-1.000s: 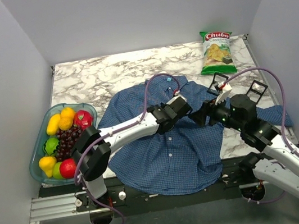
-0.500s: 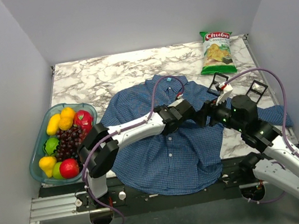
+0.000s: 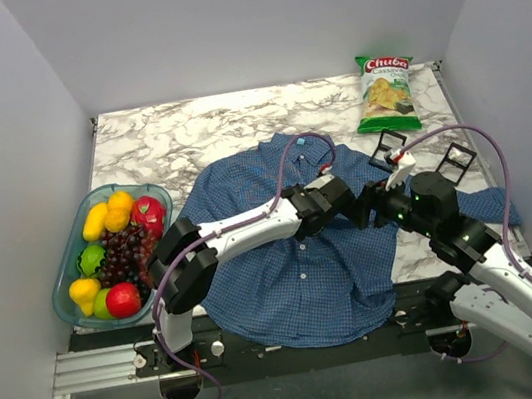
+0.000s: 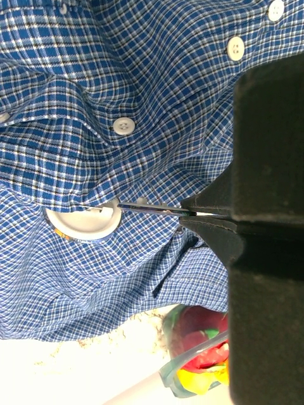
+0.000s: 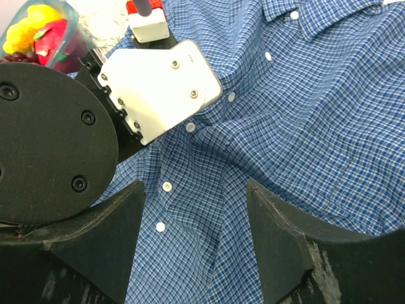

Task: Pin the brooch onto the clothing
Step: Pin the brooch to the clothes.

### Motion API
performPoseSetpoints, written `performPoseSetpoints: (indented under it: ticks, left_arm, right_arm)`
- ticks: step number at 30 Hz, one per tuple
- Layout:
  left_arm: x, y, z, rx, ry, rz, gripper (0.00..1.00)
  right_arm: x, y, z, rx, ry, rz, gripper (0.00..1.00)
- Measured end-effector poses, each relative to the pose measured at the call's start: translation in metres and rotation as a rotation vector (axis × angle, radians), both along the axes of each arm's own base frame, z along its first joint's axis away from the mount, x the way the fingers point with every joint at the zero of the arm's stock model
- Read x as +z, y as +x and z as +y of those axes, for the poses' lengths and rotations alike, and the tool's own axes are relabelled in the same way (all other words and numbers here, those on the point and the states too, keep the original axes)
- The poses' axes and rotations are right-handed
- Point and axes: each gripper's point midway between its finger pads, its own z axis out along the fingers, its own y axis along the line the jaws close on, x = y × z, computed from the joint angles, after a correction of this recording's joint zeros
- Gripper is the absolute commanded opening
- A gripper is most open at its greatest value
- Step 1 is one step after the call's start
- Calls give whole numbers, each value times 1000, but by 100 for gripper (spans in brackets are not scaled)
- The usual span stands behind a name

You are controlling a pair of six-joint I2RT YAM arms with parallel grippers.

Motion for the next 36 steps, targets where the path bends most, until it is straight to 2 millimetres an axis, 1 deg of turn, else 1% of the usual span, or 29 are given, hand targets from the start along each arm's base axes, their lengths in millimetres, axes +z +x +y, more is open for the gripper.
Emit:
performPoseSetpoints:
  ticks: [7, 23, 32, 36]
  left_arm:
    - [0, 1, 3, 1, 32, -12, 0]
    - [-1, 4, 1, -4, 104, 9, 0]
    - [-6, 4, 4, -12, 170, 25, 0]
    - [-6, 4, 5, -14, 191, 32, 0]
  right_arm:
    - [-4, -2, -2, -5, -7, 13, 73]
    - [-14, 1, -16, -78, -32, 27, 74]
    - [-27, 0, -24, -107, -62, 59, 74]
    - [-29, 1, -26, -119, -69, 63, 74]
